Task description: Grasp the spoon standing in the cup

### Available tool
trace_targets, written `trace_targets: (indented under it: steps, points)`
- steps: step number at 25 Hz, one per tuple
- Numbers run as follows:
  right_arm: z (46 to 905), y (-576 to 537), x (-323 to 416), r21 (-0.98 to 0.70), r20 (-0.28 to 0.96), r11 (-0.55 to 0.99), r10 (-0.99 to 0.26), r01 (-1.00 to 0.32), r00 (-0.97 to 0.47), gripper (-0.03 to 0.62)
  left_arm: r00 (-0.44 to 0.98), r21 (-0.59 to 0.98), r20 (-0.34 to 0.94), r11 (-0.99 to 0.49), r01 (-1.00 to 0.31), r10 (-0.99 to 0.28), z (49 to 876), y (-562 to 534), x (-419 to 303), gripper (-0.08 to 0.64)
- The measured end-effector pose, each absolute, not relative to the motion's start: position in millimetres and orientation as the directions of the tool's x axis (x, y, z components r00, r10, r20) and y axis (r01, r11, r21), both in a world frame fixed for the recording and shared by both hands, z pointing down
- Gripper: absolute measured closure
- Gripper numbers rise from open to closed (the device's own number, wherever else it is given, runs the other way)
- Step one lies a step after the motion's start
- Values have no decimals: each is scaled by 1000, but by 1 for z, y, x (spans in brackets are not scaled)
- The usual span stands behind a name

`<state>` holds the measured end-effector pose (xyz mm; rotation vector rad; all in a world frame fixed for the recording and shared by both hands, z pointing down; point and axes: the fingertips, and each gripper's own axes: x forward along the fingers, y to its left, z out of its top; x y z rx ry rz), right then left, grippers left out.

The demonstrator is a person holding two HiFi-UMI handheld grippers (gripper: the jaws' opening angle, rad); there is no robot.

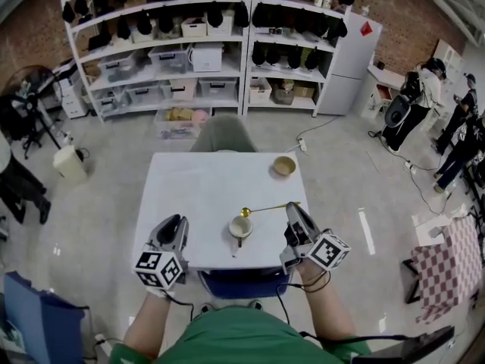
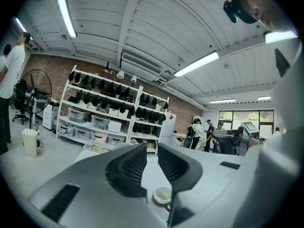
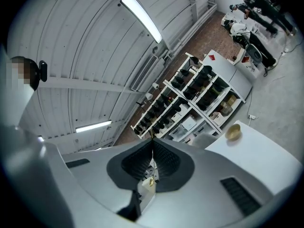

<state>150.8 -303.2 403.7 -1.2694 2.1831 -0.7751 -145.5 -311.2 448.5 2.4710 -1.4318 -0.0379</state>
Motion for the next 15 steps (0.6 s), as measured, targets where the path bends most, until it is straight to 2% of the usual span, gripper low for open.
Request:
trace_targets:
  steps: [15]
  points:
    - [406,-308,155,-681,-128,412,-881,-605,-456,565,505,255,141,-462,-849,-851,455,-313,-140,477]
